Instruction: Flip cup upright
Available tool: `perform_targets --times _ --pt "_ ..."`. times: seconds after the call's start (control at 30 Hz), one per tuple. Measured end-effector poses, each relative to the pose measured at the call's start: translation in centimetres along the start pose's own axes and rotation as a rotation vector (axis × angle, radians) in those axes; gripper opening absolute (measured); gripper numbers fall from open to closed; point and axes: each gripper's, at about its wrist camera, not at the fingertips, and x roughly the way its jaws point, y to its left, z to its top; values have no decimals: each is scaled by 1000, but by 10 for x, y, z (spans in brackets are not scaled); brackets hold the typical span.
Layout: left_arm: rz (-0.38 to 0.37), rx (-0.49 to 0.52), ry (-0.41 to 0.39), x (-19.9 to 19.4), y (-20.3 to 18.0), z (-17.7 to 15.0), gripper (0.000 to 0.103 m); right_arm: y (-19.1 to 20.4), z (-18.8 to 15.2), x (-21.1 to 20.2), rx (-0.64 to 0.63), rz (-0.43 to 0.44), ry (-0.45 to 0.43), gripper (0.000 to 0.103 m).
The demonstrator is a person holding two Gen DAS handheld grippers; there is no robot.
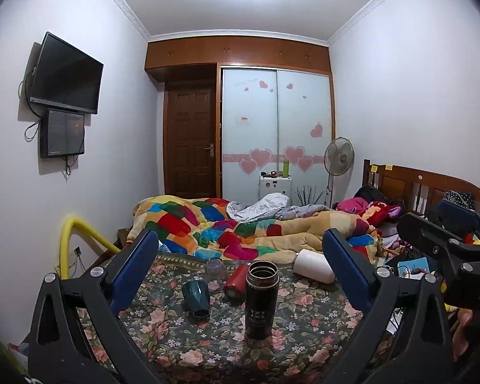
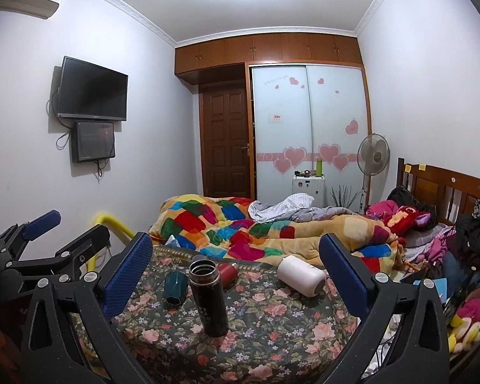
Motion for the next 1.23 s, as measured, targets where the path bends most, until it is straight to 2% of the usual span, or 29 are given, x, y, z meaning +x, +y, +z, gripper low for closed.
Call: perform_targets --times 1.23 --pt "-10 -1 2 5 1 -2 103 -3 2 1 20 -11 13 103"
